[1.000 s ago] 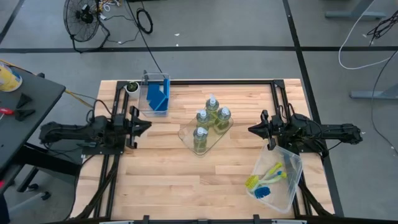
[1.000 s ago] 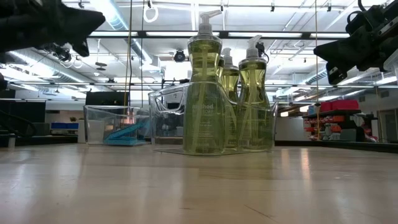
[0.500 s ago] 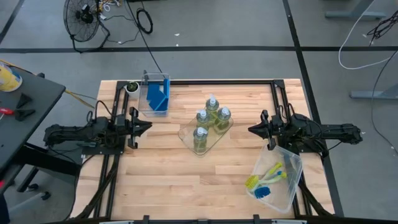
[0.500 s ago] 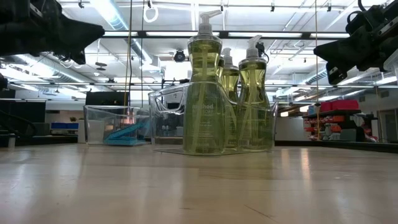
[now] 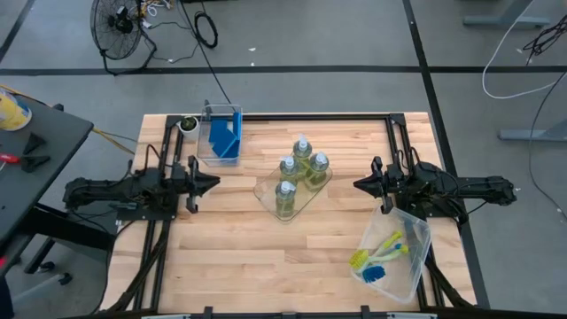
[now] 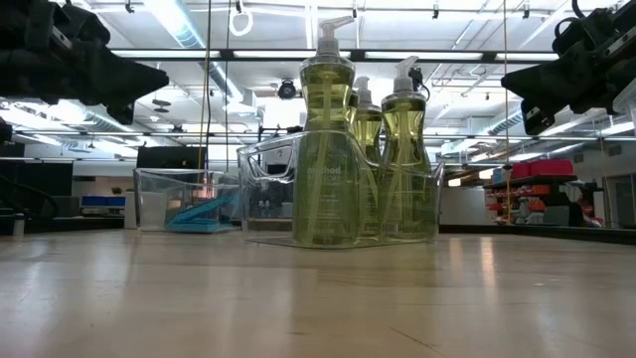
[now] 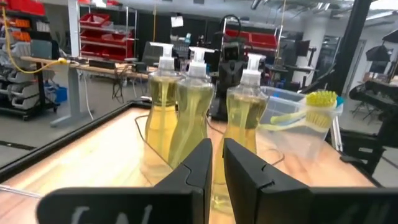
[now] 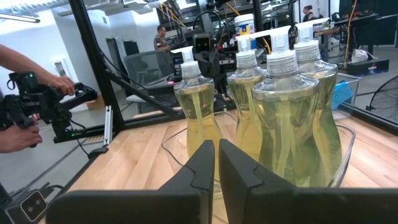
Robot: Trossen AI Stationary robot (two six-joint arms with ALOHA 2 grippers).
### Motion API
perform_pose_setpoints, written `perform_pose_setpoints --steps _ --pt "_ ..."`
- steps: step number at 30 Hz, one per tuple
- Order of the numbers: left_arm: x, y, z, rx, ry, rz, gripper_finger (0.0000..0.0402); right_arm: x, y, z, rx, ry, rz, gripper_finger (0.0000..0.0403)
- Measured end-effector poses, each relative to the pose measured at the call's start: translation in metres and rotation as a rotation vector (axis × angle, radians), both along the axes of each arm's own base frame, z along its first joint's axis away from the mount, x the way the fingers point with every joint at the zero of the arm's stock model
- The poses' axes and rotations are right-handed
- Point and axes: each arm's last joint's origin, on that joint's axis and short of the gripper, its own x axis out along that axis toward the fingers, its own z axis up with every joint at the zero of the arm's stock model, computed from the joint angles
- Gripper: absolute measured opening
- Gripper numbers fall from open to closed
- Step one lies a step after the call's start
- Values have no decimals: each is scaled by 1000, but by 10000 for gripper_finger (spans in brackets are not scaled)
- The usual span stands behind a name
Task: Pick & Place Kitchen Sink Supplies
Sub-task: Return to Home Position
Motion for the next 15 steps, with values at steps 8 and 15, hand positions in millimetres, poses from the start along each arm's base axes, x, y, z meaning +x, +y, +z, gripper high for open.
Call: perform_pose_setpoints --steps 8,15 --pt "0 0 -3 9 34 -12 46 0 0 0 0 0 0 27" --pt "0 -1 -4 20 51 -36 46 0 0 0 0 0 0 27"
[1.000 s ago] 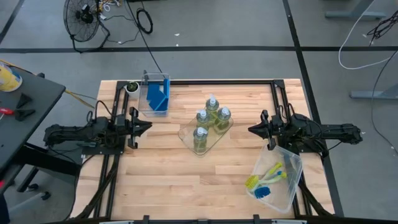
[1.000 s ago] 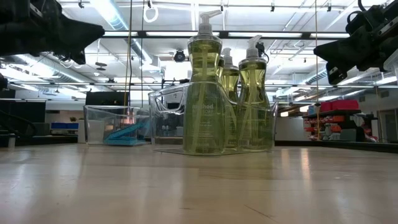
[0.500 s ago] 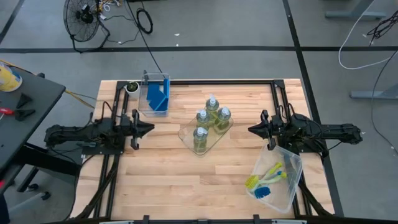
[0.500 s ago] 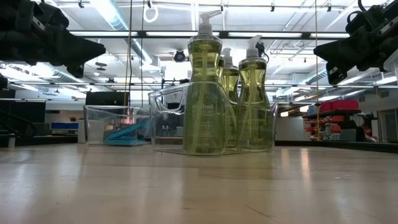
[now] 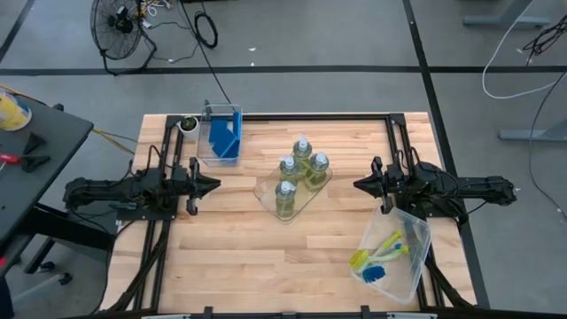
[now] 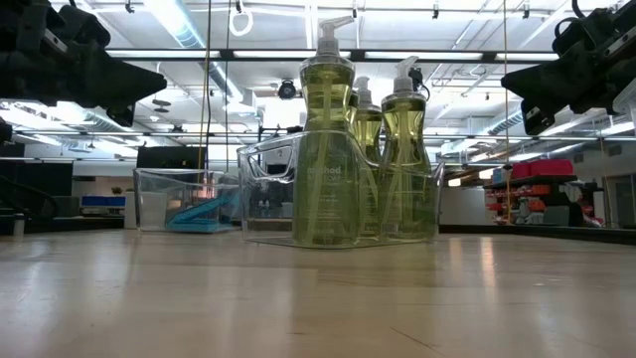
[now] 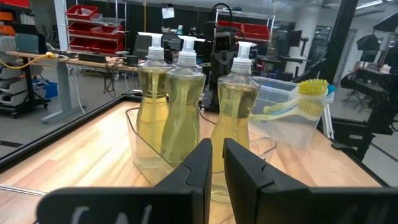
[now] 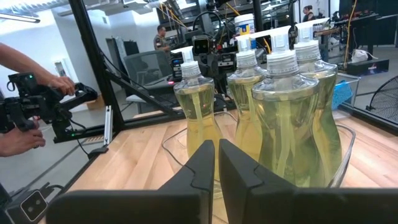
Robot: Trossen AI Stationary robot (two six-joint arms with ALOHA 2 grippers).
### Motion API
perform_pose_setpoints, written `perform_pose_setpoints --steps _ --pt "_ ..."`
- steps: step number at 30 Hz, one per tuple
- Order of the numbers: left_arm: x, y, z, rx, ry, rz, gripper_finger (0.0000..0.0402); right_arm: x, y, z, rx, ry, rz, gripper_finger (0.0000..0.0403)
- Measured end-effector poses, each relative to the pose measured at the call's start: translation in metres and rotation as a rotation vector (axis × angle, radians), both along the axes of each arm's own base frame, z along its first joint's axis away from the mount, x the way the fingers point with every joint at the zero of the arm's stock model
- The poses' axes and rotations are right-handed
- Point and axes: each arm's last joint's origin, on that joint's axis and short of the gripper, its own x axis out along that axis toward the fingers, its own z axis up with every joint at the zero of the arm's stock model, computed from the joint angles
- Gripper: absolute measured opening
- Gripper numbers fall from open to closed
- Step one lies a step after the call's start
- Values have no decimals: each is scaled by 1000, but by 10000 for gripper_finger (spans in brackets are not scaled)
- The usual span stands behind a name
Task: Pick & Place Kitchen Sink Supplies
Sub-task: Return to Home Position
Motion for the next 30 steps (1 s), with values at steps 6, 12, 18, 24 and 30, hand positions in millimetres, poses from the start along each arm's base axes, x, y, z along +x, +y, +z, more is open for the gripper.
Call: perform_pose_setpoints --steps 6,12,18,24,30 --pt "0 0 1 -1 -11 0 46 0 0 0 0 0 0 27" --pt "0 0 1 -1 -18 0 46 0 0 0 0 -1 0 27" --pt "0 0 2 -2 -25 0 46 0 0 0 0 0 0 27" --pt "0 0 2 -3 -26 -1 46 0 0 0 0 0 0 27" --pt "0 0 2 -4 -25 -1 46 0 0 0 0 0 0 27"
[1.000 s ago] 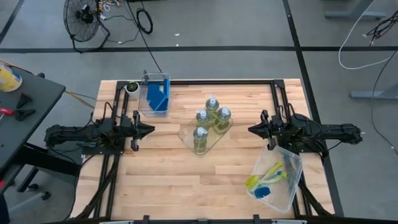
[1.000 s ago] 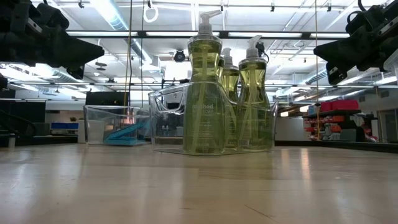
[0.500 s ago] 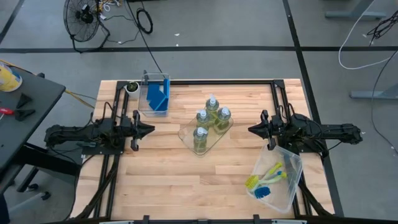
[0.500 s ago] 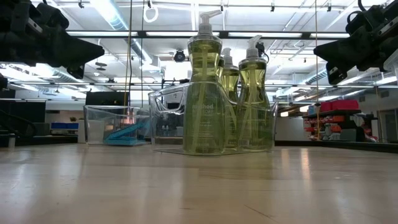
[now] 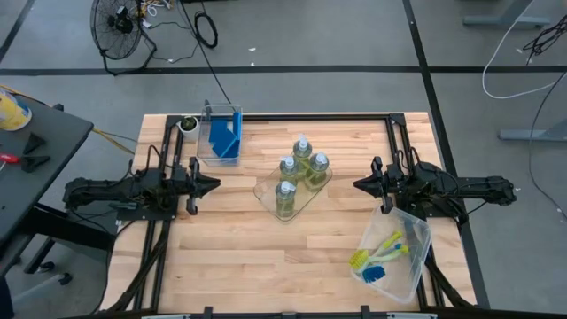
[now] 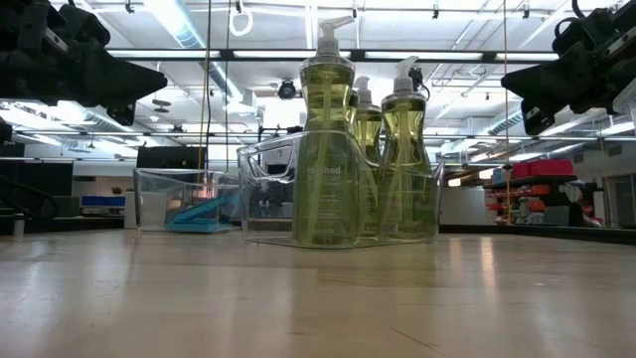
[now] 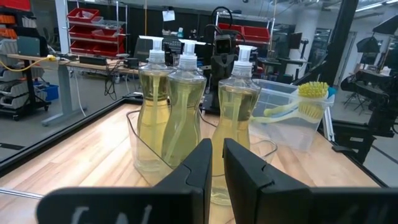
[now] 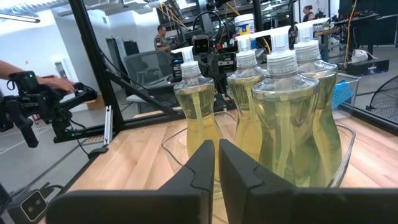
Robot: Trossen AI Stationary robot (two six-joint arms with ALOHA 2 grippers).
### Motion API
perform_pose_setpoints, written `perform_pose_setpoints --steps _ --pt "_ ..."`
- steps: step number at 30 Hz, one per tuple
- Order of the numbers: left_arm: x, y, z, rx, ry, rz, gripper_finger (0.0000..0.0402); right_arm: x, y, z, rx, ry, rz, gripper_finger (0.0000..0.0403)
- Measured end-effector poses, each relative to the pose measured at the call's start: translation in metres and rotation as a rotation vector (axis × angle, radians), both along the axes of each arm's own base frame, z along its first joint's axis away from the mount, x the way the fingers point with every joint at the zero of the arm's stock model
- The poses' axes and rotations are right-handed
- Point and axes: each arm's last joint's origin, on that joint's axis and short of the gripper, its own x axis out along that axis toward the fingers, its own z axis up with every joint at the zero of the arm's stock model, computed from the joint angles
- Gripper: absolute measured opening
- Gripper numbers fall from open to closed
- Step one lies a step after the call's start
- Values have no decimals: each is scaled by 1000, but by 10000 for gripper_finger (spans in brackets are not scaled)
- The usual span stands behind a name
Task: Pick & Place Kitchen Sink Supplies
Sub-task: Return to Home Position
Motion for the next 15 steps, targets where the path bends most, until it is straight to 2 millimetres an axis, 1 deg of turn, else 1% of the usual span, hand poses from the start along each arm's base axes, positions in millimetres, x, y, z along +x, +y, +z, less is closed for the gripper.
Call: perform_pose_setpoints --steps 15 --pt "0 0 0 -6 -2 -1 46 0 0 0 0 0 0 27"
